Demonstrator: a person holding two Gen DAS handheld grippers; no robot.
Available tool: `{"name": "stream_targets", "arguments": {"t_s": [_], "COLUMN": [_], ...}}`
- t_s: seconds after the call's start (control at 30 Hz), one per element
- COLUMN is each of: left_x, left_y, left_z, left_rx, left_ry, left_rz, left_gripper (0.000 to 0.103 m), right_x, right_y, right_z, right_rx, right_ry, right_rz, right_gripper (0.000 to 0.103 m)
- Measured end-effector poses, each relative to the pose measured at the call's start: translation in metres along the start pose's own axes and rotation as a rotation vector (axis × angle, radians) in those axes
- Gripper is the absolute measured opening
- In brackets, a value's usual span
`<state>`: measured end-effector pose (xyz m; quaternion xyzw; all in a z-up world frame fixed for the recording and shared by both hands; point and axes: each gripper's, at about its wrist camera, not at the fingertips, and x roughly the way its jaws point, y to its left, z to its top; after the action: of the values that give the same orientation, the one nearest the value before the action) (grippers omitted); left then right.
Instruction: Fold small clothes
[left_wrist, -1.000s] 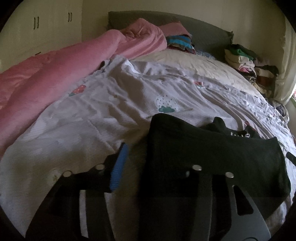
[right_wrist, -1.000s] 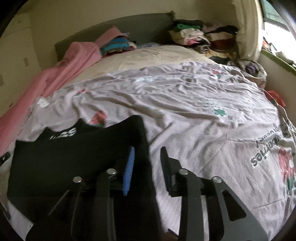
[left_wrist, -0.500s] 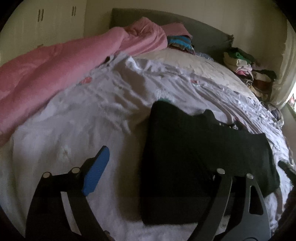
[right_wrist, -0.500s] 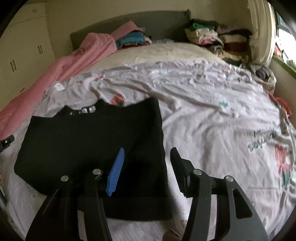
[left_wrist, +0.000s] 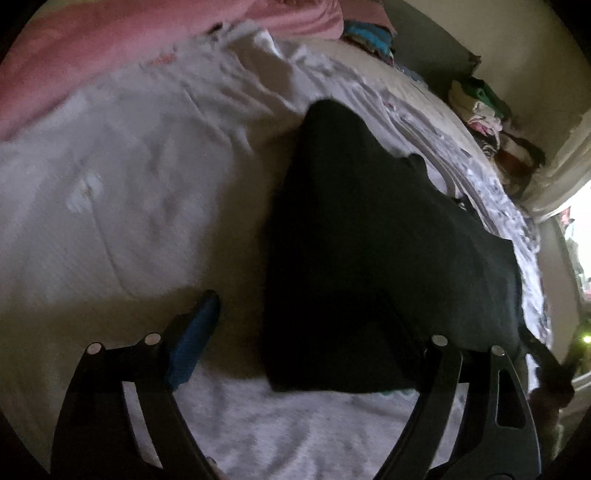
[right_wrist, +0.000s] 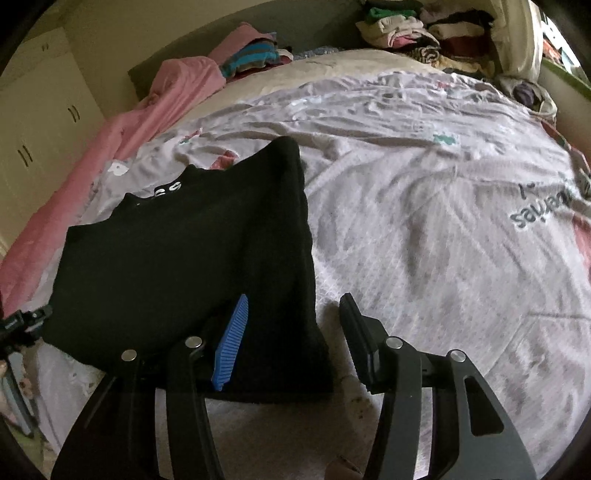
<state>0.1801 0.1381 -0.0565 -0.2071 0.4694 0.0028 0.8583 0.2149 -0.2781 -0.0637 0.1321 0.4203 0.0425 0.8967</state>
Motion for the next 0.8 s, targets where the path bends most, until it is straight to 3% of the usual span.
{"name": "stream_targets", "arguments": {"t_s": [0.07, 0.1, 0.13, 0.2, 0.3, 0.43, 0.6, 0.8], "left_x": [0.0, -0.001, -0.003, -0.011, -0.017, -0.008, -0.008, -0.012], "left_y": [-0.003, -0.004, -0.006, -0.011, -0.003, -0.003, -0.007, -0.011], "left_z": [-0.002, -0.003, -0.004, -0.005, -0.005, -0.009, -0.013, -0.017], "left_rx": [0.013, 0.012, 0.015, 0.062, 0.036, 0.063, 0.119, 0.151], "left_ry": [-0.001, -0.002, -0.008, -0.035, -0.04, -0.005, -0.013, -0.03], "left_rz": [-0.035, -0.057, -0.063, -0.049, -0.074, 0.005, 0.075, 0.115], "left_gripper": [0.039, 0.02, 0.008, 0.007, 0.007, 0.016, 0.023, 0.025], "right_x": [-0.001, -0.003, -0.006, -0.014, -0.025, -0.014, -0.008, -0.012], "right_y": [0.001, 0.003, 0.005, 0.008, 0.01, 0.007, 0.003, 0.006], "right_z": [-0.002, -0.002, -0.002, 0.0, 0.0, -0.008, -0.014, -0.02], "right_rx": [0.0, -0.003, -0.011, -0.021, -0.047, -0.047, -0.021, -0.018], "right_ry": [-0.001, -0.011, -0.022, -0.04, -0.068, -0.022, -0.022, -0.027], "right_rz": [0.036, 0.035, 0.032, 0.027, 0.0, -0.045, -0.077, -0.106], "right_gripper": [0.025, 0.013, 0.011, 0.008, 0.008, 0.01, 0.019, 0.035]}}
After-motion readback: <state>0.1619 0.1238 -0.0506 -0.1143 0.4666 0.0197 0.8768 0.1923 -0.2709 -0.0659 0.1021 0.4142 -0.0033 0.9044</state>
